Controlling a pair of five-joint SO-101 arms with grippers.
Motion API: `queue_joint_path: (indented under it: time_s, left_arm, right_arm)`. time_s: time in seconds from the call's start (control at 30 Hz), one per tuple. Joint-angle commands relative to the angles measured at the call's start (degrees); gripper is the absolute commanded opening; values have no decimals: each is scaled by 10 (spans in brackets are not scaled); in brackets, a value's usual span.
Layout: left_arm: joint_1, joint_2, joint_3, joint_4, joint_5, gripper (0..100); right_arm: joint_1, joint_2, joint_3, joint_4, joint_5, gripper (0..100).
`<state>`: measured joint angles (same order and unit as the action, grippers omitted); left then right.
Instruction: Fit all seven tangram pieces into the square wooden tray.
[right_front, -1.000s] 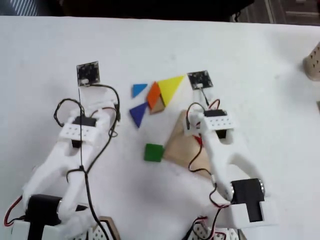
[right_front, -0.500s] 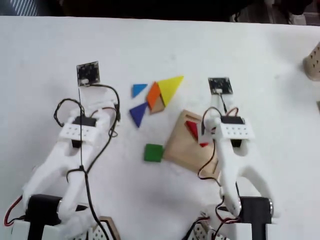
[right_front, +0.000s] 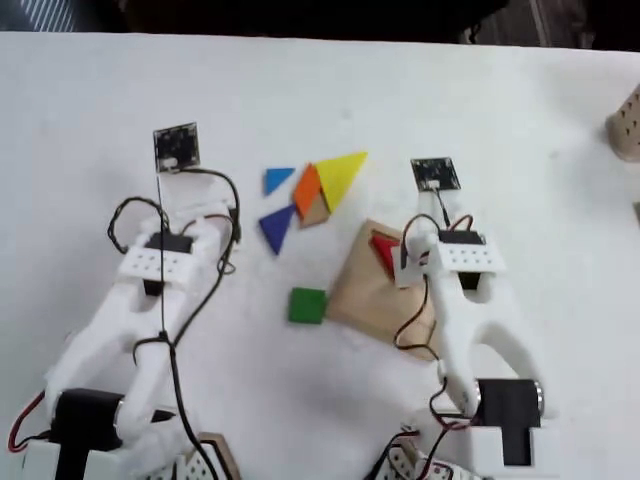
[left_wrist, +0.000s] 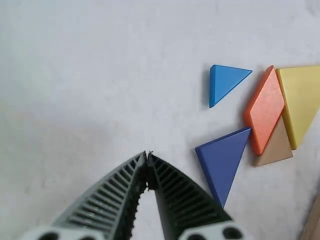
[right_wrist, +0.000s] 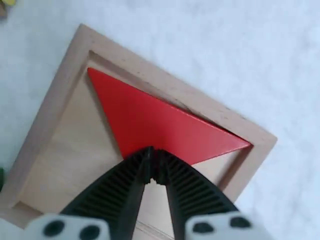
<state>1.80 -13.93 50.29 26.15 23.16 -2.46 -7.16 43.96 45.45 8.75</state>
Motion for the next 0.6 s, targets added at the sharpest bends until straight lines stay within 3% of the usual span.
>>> queue_joint_path:
  time_s: [0.0, 0.27, 0.57]
  left_arm:
    - [-6, -1, -14, -12, -5, 21]
    - [-6, -1, -14, -11, -5, 21]
    - [-11, -1, -14, -13, -10, 21]
  right_arm:
    - [-8, 25, -41, -11, -6, 18]
    - [20, 3, -68, 29, -19, 18]
    - [81, -134, 53, 45, 7, 18]
